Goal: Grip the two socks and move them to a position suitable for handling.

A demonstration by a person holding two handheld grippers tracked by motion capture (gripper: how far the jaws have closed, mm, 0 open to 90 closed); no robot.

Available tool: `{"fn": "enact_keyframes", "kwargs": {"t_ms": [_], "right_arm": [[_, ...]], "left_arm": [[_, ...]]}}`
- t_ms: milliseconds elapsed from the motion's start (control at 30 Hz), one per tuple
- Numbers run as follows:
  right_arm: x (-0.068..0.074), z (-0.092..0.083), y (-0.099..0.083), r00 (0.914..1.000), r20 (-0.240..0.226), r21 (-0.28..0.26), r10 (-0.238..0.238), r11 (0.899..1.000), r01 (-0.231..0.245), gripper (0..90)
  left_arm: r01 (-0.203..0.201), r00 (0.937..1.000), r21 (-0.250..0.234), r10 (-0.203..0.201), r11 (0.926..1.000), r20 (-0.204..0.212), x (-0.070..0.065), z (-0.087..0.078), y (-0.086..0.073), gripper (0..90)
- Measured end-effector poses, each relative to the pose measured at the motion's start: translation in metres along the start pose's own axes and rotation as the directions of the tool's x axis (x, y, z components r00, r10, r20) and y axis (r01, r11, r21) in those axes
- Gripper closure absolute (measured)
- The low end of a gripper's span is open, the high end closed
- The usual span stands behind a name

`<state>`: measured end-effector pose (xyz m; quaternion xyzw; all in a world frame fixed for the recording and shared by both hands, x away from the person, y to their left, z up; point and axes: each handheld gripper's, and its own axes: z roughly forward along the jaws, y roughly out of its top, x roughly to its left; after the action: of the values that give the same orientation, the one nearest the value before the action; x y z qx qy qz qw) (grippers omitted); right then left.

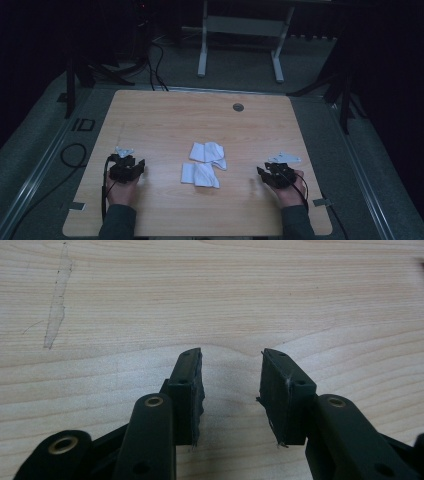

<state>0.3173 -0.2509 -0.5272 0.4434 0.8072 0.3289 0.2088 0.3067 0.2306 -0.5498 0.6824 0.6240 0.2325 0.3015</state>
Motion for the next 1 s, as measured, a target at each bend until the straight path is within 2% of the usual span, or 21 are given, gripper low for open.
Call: {"fn": "enact_keyframes", "kwargs": {"t_ms": [200,400,567,800,1000], "right_arm": [[0.016,-0.005,0.009,0.9982,-0.021,-0.013,-0.057,0.998,0.057,73.0],[0.032,-0.006,0.018,0.9929,-0.059,-0.020,-0.103,0.995,0.102,89.0],[0.047,0.000,0.024,0.9840,-0.087,-0.011,-0.156,0.988,0.155,89.9],[0.068,0.010,0.033,0.9732,-0.117,-0.006,-0.198,0.980,0.199,89.9],[0.085,0.018,0.040,0.9599,-0.151,-0.002,-0.236,0.971,0.239,89.9]], "left_arm": [[-0.004,1.0000,0.001,0.004,1.0000,0.009,-0.001,-0.002,0.000,61.0],[-0.012,0.9999,0.002,0.012,0.9999,0.013,-0.002,-0.002,0.000,61.0],[-0.013,0.9998,0.000,0.013,0.9999,0.014,-0.002,-0.003,0.000,61.0],[-0.015,0.9997,0.001,0.015,0.9999,0.017,-0.002,-0.003,0.000,61.2],[-0.013,0.9998,-0.001,0.013,0.9999,0.018,-0.002,-0.003,0.000,61.2]]}}
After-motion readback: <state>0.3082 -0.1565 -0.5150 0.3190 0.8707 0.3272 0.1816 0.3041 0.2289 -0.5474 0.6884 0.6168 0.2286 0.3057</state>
